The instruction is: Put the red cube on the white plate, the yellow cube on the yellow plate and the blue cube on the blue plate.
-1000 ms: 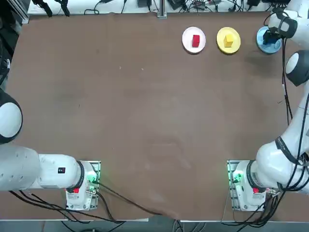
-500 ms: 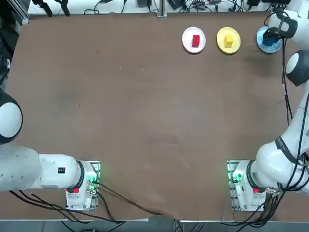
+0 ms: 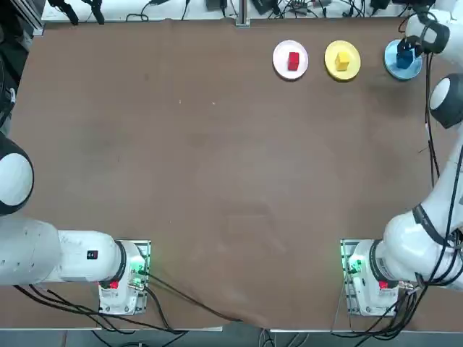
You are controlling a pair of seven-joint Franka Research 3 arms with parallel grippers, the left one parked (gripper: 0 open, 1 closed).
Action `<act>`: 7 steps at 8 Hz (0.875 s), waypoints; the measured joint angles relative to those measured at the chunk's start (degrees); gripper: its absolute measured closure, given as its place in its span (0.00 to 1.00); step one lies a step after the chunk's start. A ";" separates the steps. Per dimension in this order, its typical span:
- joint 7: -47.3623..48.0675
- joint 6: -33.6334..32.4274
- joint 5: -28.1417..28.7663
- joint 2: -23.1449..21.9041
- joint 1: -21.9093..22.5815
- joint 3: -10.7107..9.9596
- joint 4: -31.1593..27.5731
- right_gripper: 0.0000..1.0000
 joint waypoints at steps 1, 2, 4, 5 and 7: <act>-0.02 -4.75 0.15 -2.60 0.11 0.12 0.35 0.00; 0.47 -10.26 0.46 -5.86 0.50 0.45 0.72 0.00; 2.63 -22.27 0.64 -13.09 2.61 0.93 1.01 0.00; 4.08 -28.66 0.70 -16.05 4.23 1.03 1.00 0.00; 8.75 -39.62 0.74 -20.66 7.58 1.25 0.97 0.00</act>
